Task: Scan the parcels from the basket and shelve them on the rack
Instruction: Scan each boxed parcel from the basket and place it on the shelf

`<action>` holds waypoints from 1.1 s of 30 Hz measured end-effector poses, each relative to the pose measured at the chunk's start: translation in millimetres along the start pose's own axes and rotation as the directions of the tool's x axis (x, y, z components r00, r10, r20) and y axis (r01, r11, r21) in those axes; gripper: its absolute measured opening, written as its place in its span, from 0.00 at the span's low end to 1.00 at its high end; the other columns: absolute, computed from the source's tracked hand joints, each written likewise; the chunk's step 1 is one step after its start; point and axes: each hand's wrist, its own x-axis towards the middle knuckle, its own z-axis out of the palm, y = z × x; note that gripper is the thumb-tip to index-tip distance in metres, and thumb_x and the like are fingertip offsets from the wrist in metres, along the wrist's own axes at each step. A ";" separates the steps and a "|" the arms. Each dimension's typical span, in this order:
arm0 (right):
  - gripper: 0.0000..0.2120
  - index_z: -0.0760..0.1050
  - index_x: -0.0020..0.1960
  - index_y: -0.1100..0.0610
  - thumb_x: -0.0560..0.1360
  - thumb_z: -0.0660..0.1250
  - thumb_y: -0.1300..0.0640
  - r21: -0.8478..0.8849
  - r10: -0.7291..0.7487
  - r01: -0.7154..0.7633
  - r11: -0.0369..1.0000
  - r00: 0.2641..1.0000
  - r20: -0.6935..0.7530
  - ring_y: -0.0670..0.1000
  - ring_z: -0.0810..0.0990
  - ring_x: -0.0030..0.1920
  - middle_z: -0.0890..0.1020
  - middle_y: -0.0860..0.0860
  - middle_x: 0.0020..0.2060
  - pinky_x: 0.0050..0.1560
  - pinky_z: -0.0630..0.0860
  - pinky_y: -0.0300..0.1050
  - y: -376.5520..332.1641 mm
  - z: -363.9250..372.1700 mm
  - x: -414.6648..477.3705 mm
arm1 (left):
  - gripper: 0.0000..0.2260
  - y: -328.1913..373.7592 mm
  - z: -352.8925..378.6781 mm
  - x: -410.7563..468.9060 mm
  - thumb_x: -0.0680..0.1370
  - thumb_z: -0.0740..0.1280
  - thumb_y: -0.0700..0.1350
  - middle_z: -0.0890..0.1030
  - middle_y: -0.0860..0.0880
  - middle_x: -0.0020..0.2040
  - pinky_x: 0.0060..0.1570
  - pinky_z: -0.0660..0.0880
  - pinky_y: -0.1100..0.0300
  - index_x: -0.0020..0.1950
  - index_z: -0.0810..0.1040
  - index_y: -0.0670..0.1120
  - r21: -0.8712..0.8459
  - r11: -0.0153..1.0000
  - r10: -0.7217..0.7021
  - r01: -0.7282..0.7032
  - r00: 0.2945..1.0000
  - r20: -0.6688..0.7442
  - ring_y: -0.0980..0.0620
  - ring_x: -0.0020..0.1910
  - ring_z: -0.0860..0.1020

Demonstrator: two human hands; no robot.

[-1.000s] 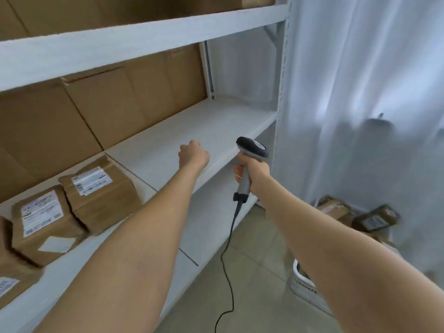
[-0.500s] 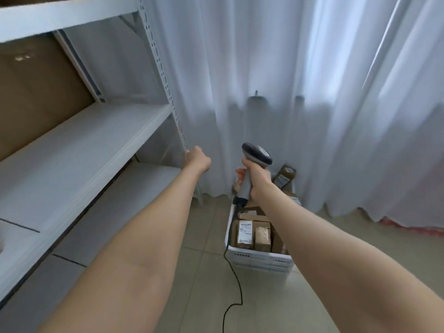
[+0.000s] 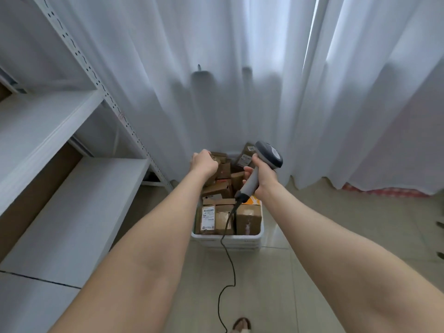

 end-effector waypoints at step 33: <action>0.17 0.71 0.46 0.53 0.70 0.76 0.46 -0.142 0.287 -0.317 0.938 0.938 -0.197 0.53 0.82 0.41 0.84 0.52 0.42 0.33 0.75 0.47 86.1 -104.0 469.0 | 0.29 -29.4 388.9 319.3 0.80 0.63 0.52 0.67 0.40 0.72 0.59 0.69 0.52 0.75 0.59 0.38 -0.109 0.930 -0.283 0.352 0.872 0.400 0.41 0.68 0.68</action>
